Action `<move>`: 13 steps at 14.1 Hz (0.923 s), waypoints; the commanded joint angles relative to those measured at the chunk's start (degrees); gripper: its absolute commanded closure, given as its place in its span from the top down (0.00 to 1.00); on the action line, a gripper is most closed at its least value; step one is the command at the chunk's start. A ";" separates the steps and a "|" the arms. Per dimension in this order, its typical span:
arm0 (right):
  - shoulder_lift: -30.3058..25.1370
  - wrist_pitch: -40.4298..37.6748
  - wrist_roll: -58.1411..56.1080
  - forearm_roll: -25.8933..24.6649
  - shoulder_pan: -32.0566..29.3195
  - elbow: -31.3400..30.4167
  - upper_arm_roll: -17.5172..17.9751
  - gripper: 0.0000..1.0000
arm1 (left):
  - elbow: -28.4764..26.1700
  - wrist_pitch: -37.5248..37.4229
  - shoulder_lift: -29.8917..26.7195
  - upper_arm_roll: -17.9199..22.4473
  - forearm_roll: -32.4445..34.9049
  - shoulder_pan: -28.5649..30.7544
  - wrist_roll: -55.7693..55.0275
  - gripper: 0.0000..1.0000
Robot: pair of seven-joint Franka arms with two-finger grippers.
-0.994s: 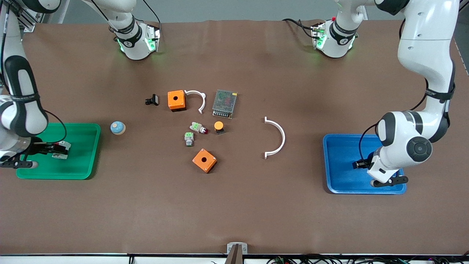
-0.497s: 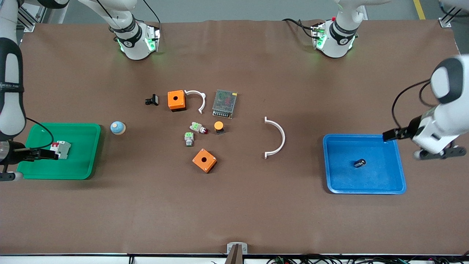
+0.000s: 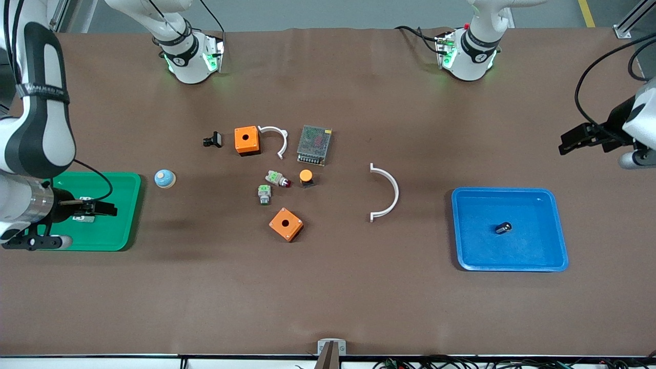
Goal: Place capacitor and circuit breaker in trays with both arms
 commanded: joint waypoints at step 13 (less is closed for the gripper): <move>-11.54 -7.99 3.53 -3.85 0.13 -2.64 -0.36 1.00 | 7.02 -2.99 1.58 -0.40 -1.29 0.48 0.02 1.00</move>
